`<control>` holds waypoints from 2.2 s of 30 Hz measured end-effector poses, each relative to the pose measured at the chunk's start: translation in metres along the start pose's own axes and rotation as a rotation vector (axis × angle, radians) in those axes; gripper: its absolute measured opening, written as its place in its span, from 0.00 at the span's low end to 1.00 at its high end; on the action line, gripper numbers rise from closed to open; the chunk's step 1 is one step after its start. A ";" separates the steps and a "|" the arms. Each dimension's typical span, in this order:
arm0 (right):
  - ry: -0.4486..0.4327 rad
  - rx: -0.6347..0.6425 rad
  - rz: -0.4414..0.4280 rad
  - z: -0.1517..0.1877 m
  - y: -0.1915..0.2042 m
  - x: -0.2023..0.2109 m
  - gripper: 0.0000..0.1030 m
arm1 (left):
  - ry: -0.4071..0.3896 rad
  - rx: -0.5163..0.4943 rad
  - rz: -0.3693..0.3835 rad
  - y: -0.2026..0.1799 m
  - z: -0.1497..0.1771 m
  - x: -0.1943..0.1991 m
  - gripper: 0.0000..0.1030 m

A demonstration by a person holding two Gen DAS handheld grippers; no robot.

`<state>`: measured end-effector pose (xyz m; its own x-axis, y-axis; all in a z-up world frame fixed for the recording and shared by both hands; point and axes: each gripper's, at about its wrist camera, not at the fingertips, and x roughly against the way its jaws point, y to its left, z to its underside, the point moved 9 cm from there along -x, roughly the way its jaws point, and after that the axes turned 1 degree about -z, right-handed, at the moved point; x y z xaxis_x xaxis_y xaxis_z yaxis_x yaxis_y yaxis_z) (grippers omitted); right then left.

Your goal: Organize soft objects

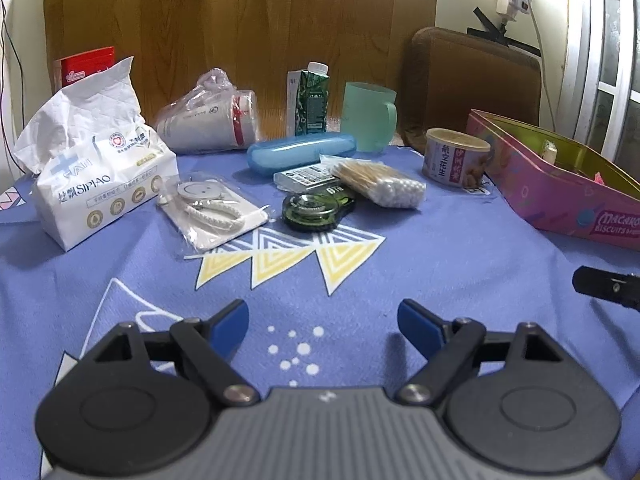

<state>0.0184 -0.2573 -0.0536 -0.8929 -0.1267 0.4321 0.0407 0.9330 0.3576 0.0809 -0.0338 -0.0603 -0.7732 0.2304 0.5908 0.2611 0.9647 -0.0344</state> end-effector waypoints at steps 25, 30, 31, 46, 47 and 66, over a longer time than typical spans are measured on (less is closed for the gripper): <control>-0.027 -0.038 0.018 0.001 -0.004 0.006 0.51 | -0.011 -0.029 0.011 -0.004 0.002 0.004 0.84; -0.020 -0.041 0.016 0.003 -0.004 0.004 0.53 | -0.013 -0.033 0.015 -0.006 0.002 0.004 0.84; -0.018 -0.041 0.015 0.003 -0.004 0.004 0.53 | -0.013 -0.034 0.016 -0.005 0.002 0.004 0.84; -0.019 -0.053 0.021 0.005 -0.006 0.003 0.54 | -0.020 -0.050 0.038 -0.009 0.003 0.005 0.84; -0.018 -0.052 0.021 0.005 -0.006 0.003 0.54 | -0.020 -0.051 0.039 -0.009 0.003 0.005 0.84; -0.025 0.036 0.018 0.008 0.008 0.001 0.55 | -0.018 -0.039 0.050 -0.008 0.002 0.006 0.87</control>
<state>0.0140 -0.2474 -0.0564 -0.9030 -0.1014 0.4176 0.0415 0.9467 0.3196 0.0726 -0.0398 -0.0583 -0.7689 0.2809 0.5743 0.3217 0.9463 -0.0320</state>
